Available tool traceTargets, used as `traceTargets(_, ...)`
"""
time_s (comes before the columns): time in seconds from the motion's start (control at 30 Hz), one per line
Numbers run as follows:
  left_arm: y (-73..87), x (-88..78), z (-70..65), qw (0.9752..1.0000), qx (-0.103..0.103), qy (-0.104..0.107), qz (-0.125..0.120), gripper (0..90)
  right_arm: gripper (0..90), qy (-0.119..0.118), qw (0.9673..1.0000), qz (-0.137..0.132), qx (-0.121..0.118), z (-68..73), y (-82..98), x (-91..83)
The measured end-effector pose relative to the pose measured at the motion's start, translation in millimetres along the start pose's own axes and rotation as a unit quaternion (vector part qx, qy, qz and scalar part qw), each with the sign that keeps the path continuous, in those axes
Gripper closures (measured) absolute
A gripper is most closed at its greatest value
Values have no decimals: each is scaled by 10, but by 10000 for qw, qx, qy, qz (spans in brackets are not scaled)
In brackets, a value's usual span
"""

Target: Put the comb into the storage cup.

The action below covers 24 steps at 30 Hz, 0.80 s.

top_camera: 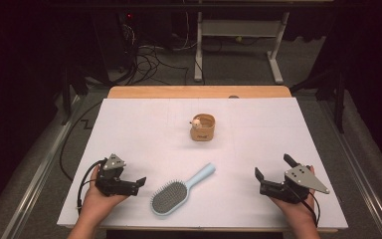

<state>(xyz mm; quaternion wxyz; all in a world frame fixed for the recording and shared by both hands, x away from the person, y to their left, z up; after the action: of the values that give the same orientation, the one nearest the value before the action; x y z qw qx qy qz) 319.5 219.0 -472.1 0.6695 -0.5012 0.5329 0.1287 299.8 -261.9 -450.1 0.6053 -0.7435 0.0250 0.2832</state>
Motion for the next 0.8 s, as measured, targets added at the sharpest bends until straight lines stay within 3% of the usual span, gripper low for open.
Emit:
traceTargets(0.17,3,-8,-1,9999,-21,-120,102,20,1,1,10000,11,-9,-2,-1,1)
traceTargets(0.33,2,-12,-30,9999,9,21,164,1,1,4,10000,-10,22,-23,-1,-6)
traceTargets(0.47,-30,-91,-111,9999,110,44,11,5,1,12,10000,-6,21,-24,-1,-7)
traceTargets(0.7,-79,-158,-303,9989,301,335,-137,0,1,-12,10000,6,14,-16,-2,-2)
traceTargets(0.8,-100,-174,-363,9985,419,308,-198,0,2,-9,10000,-4,19,-18,-1,-2)
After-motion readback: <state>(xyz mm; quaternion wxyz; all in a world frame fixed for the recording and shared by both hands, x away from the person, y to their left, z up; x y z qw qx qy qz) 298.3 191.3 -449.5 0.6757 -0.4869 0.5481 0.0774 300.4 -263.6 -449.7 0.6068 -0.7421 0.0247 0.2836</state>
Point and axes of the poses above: each handheld gripper's, and its own axes: x roughly forward along the jaws, y roughly out of its underside, z roughly to its left, the point moved 2 cm from there along x, roughly forward along the jaws, and after that the axes turned 12 degrees about z, right-handed, at the moved point
